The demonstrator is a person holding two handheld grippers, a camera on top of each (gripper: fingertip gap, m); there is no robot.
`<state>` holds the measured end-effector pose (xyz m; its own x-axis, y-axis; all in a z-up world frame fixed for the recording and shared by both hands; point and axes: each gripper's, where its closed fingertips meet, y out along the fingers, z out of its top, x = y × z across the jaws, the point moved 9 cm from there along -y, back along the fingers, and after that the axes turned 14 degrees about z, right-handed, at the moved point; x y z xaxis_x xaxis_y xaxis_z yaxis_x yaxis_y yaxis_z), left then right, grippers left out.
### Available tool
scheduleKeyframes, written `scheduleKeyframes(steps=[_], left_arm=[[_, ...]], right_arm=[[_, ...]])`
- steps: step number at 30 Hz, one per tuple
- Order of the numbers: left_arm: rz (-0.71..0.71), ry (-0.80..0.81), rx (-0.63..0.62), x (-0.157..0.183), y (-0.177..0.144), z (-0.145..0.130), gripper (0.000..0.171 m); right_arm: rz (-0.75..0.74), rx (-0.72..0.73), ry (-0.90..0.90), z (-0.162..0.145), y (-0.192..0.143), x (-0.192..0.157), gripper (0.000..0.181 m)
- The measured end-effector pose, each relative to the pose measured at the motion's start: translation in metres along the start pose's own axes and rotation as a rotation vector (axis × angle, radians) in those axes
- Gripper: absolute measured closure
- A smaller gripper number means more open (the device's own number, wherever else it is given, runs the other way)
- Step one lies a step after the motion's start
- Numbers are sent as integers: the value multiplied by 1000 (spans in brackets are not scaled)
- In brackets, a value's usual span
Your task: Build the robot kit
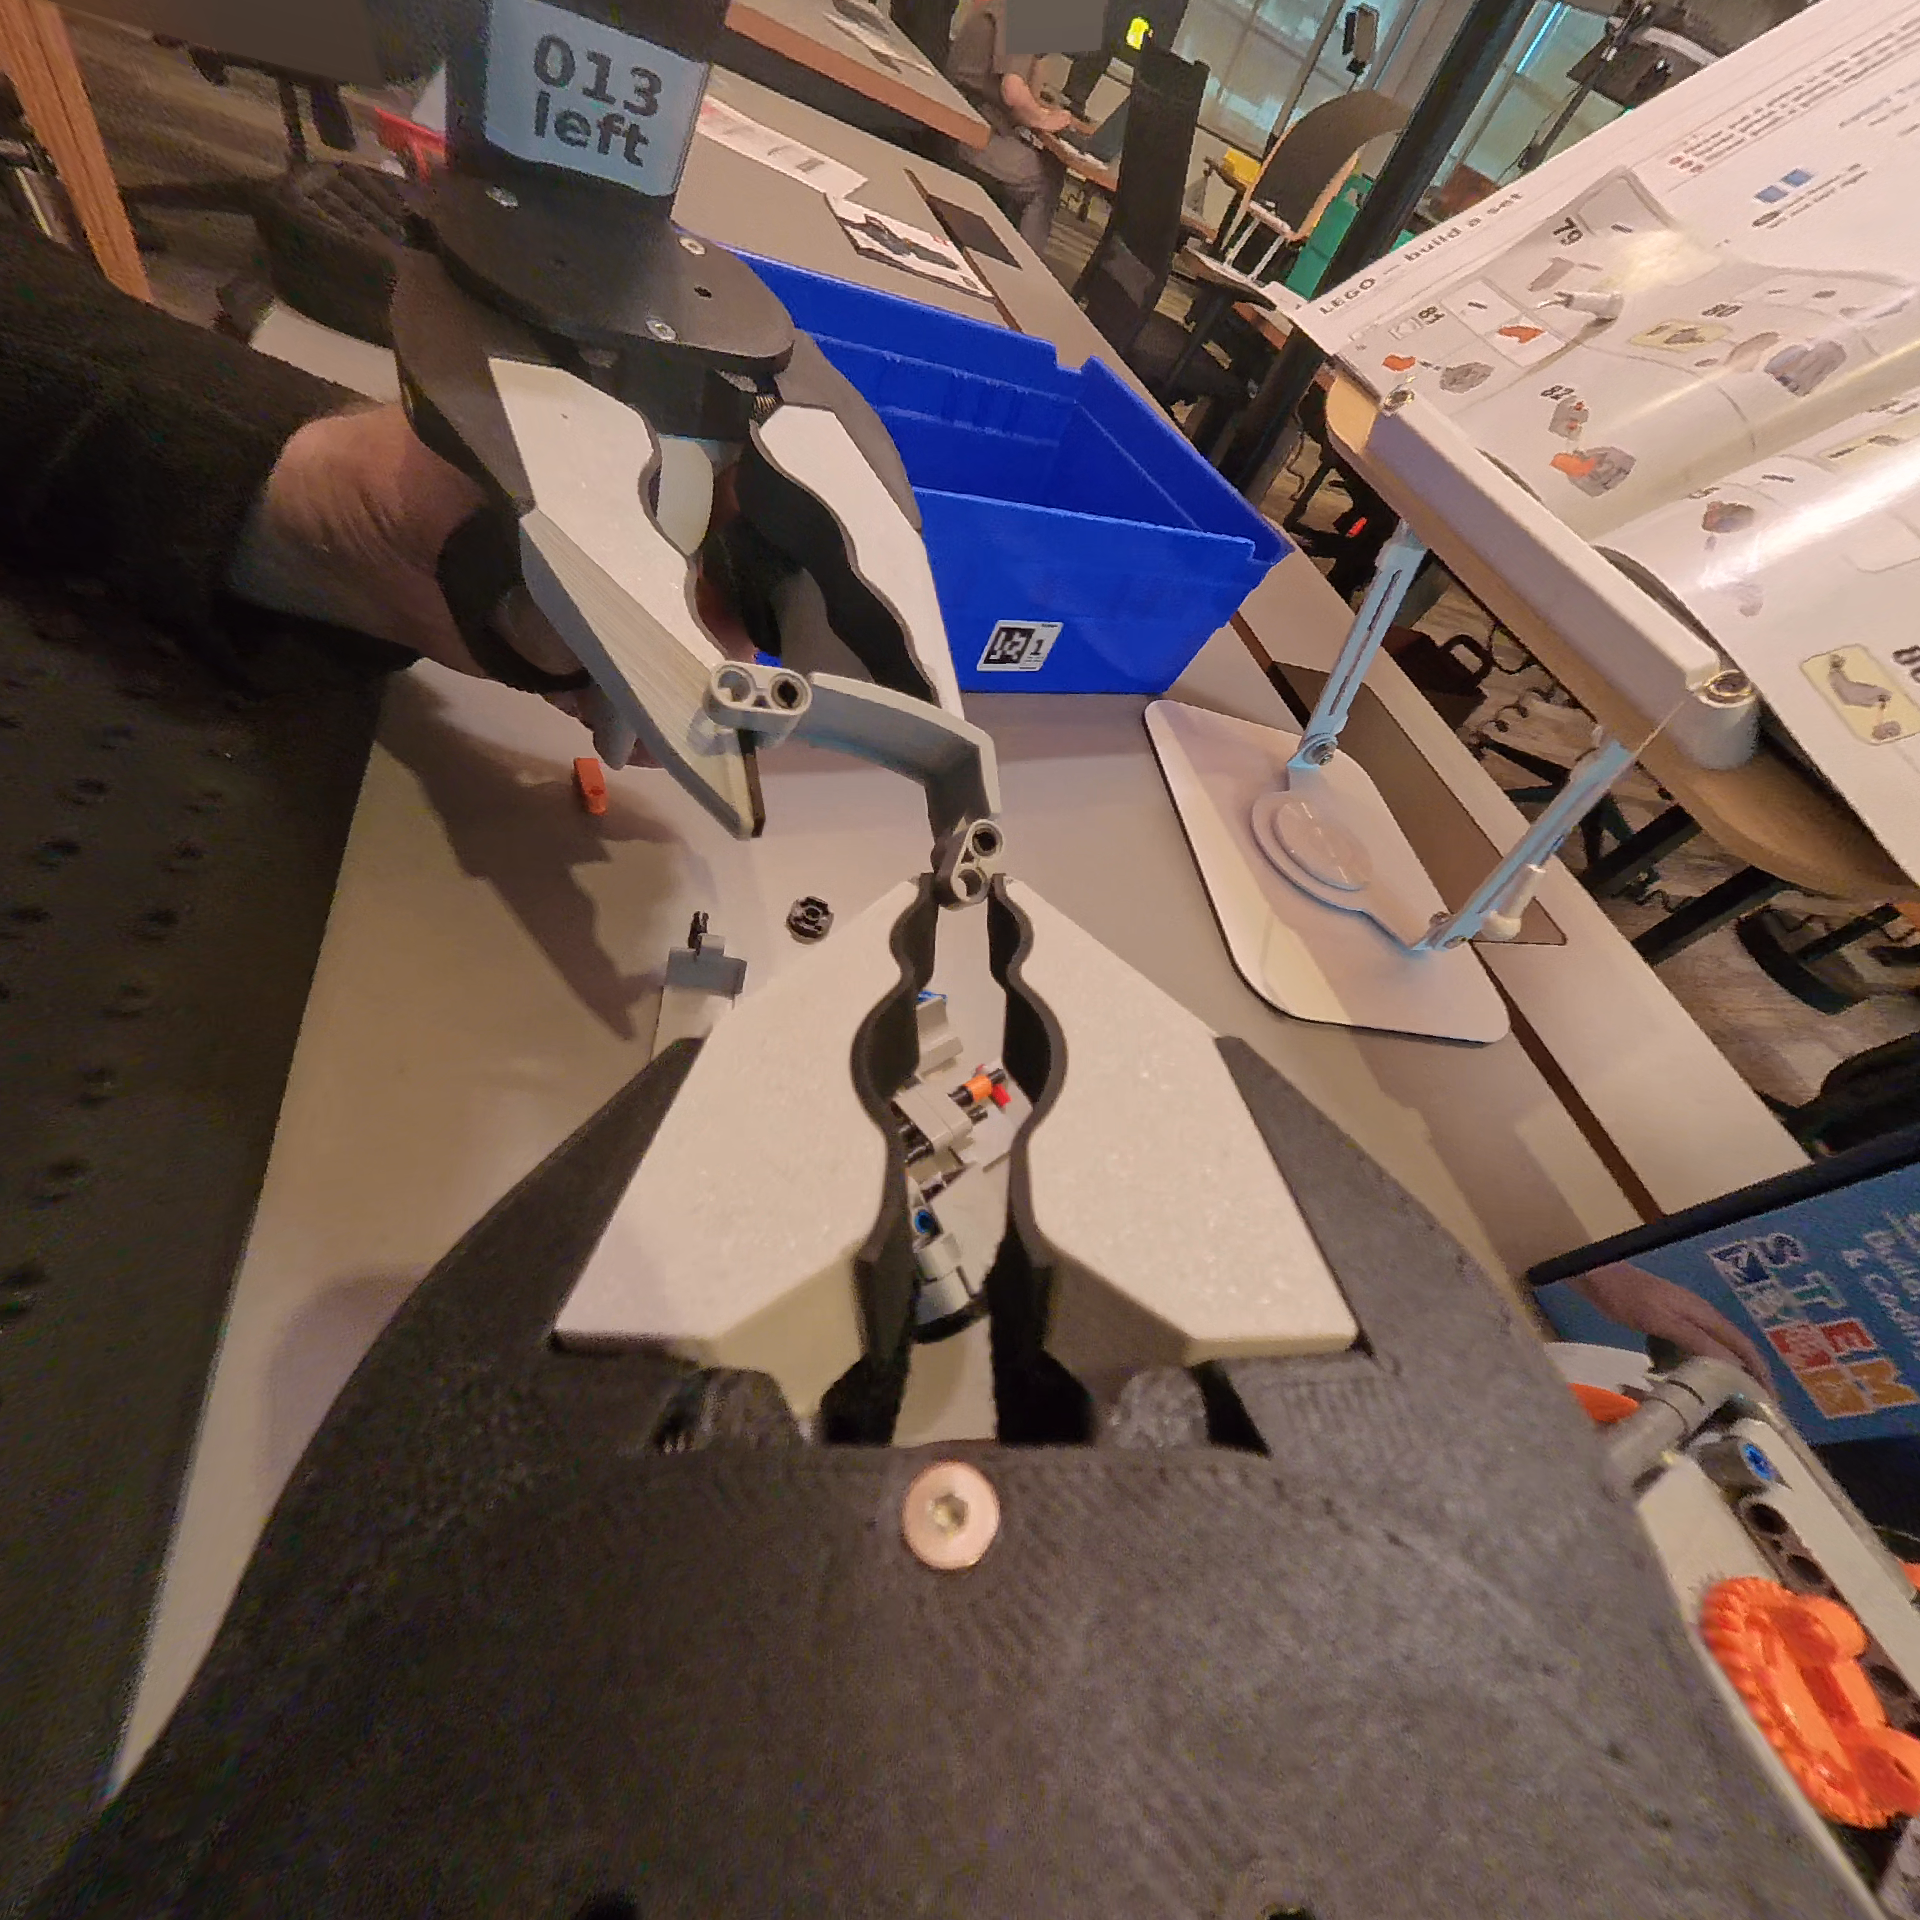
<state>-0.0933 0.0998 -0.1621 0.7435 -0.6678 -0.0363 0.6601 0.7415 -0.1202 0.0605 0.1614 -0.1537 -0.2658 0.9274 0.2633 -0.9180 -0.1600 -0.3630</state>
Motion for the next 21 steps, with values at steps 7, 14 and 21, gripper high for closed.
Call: scheduleKeyframes(steps=[7,14,21], left_arm=[[-151,-191,38,-5,-1,1,127],[-174,-196,24,-3,1,-1,126],[-236,-265,81,-4,-4,5,122]], right_arm=[[-101,-91,-183,8,-3,-7,175],[-122,-116,-232,10,-5,-9,175],[-131,-101,-225,12,-11,-6,175]])
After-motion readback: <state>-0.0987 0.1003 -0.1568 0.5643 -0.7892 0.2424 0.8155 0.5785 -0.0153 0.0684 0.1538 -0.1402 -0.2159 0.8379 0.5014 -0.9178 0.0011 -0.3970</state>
